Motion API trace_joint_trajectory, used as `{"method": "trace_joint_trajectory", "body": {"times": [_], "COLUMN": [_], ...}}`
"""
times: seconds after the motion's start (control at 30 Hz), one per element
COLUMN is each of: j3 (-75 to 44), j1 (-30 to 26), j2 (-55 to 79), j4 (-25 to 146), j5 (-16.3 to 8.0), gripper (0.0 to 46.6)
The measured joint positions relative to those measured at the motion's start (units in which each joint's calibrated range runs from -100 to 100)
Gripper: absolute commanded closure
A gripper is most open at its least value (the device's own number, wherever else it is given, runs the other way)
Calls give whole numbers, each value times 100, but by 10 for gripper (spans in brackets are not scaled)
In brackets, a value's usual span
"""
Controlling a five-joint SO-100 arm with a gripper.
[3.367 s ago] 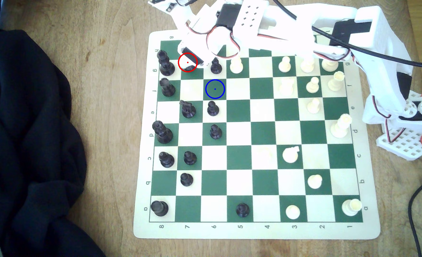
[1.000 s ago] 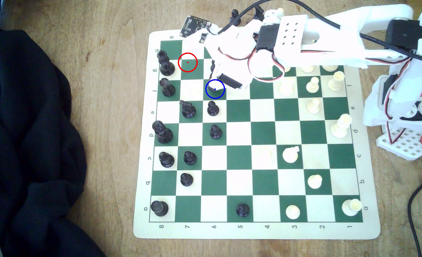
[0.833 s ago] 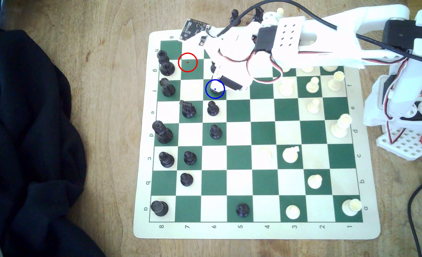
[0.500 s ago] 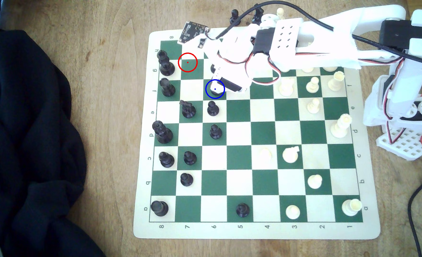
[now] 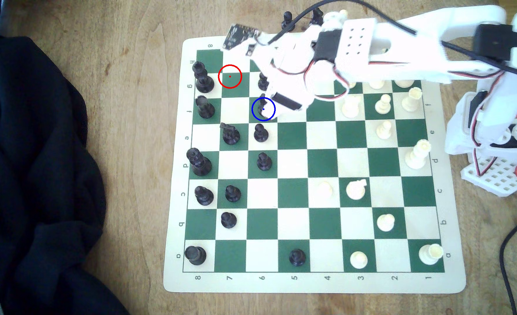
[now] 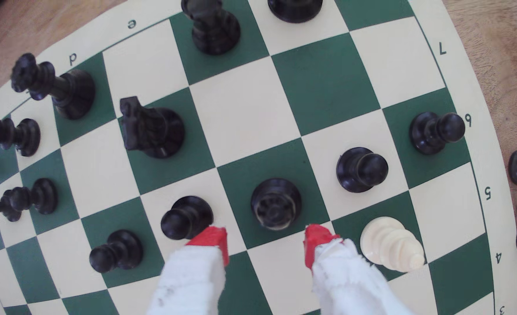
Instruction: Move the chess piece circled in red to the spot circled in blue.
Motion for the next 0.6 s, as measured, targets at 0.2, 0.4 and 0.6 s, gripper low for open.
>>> {"method": "trace_joint_trajectory", "body": {"times": [0.2, 0.4, 0.6], "j3": [280, 1563, 2928], "j1": [-7, -177, -538], "j2": [-1047, -2757, -4550], "j4": [574, 876, 1020], "j5": [0, 5, 176], "gripper": [311, 306, 311]}}
